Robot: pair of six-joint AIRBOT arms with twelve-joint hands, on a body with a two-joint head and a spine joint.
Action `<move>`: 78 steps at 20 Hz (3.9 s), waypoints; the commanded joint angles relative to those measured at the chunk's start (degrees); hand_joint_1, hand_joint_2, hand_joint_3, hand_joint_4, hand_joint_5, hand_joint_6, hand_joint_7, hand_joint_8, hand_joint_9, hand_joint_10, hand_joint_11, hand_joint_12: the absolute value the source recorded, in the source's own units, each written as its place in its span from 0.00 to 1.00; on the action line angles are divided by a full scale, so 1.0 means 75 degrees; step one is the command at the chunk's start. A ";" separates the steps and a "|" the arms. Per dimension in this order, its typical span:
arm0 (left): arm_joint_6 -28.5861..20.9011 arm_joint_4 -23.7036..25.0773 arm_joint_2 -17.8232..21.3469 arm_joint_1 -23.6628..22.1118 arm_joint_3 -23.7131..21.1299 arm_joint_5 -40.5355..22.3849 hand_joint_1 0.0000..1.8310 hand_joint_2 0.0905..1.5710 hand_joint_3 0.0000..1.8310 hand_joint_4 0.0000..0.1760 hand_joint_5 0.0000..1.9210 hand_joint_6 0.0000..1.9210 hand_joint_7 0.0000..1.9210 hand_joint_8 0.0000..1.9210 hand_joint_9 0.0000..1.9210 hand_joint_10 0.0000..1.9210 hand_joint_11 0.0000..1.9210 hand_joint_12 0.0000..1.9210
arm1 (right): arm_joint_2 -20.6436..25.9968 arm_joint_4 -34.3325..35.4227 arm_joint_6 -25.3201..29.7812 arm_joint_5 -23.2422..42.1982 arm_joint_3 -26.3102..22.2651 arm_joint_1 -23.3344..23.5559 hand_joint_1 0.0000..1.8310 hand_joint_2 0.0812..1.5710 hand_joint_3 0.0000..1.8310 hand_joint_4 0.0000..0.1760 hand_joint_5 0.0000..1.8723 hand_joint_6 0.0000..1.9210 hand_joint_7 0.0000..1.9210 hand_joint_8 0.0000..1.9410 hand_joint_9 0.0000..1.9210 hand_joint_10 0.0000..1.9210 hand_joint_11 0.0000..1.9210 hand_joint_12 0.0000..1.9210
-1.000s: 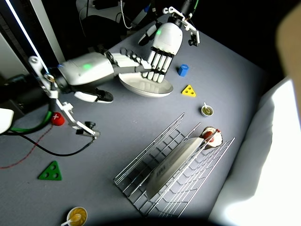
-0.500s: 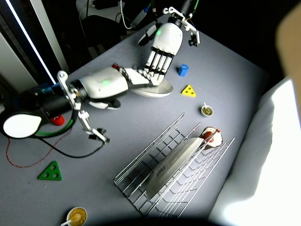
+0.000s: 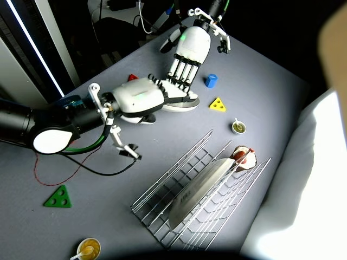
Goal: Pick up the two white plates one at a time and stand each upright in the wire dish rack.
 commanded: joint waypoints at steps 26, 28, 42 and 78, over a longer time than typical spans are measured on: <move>0.0007 -0.2161 0.0161 -0.0934 0.0486 -0.0335 0.03 0.58 0.00 0.00 0.02 0.00 0.03 0.00 0.03 0.00 0.03 0.00 | 0.0505 -0.0263 -0.0029 0.0602 -0.1725 0.0043 0.82 0.62 0.00 0.00 0.59 0.36 0.69 0.03 0.68 0.23 0.55 0.65; 0.0007 -0.2280 0.0183 -0.1017 0.0529 -0.0256 0.03 0.58 0.00 0.00 0.02 0.00 0.03 0.00 0.03 0.00 0.03 0.00 | 0.0747 -0.0246 -0.0029 0.0602 -0.1992 0.0184 0.82 0.62 0.00 0.00 0.60 0.35 0.69 0.03 0.67 0.23 0.54 0.66; 0.0007 -0.2939 0.0161 -0.1125 0.0914 0.0065 0.03 0.58 0.00 0.00 0.03 0.00 0.06 0.01 0.05 0.01 0.05 0.01 | 0.2863 0.1462 0.0719 -0.1395 -0.3922 0.1980 0.82 0.64 0.00 0.00 0.56 0.44 0.61 0.19 0.64 0.28 0.51 0.69; 0.0007 -0.3433 0.0713 -0.0563 0.0849 -0.0935 0.02 0.58 0.00 0.00 0.03 0.00 0.05 0.00 0.05 0.00 0.05 0.01 | 0.3651 0.7249 0.0723 -0.5195 -0.2108 0.4671 0.82 0.64 0.00 0.00 0.51 0.48 0.60 0.22 0.63 0.30 0.52 0.69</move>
